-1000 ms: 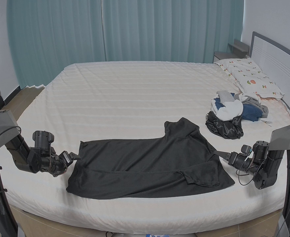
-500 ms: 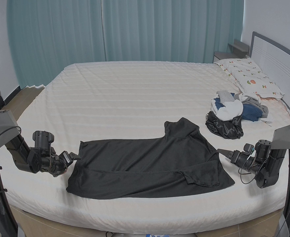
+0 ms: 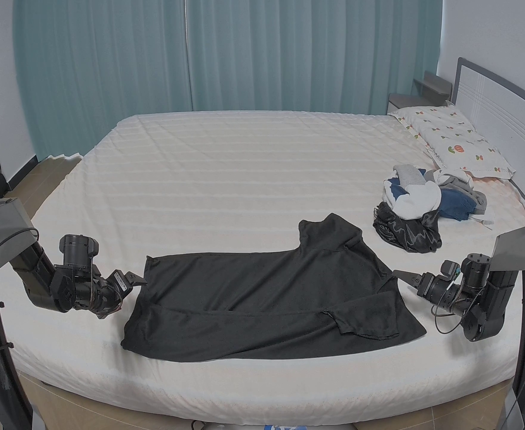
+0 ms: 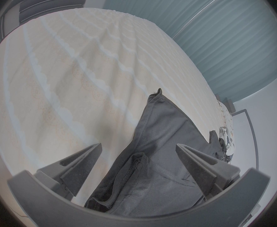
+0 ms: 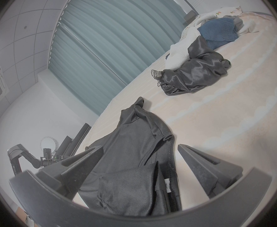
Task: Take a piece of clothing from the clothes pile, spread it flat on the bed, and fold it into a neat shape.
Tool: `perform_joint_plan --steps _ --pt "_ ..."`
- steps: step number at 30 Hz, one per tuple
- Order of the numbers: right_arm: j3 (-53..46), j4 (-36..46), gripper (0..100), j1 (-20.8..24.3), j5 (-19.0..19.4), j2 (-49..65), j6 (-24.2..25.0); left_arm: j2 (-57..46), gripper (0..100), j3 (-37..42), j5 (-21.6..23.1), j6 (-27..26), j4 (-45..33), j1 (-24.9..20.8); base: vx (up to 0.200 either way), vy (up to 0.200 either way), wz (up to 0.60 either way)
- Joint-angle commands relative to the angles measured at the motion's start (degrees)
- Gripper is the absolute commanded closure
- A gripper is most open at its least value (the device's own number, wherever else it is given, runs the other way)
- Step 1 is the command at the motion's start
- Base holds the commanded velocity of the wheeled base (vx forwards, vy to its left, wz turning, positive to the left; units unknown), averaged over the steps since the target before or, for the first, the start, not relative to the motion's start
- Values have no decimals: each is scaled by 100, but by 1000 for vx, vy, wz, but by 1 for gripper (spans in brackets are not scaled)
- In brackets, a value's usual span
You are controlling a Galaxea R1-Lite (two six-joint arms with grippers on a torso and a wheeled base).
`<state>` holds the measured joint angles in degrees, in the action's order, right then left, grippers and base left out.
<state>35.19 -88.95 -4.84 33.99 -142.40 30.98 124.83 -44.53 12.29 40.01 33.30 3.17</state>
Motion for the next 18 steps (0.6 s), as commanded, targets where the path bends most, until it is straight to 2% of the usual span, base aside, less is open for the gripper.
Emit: perform_joint_plan --steps 1,11,18 --pt "-4 -52 0 18 3 -16 -4 -3 0 -20 2 7 1 -9 0 0 0" --pt "-21 -52 0 18 3 -16 -4 15 0 -56 -7 200 1 -18 0 0 0" --pt "-13 -52 0 18 -6 -16 -4 15 0 -38 2 209 1 -18 0 200 0"
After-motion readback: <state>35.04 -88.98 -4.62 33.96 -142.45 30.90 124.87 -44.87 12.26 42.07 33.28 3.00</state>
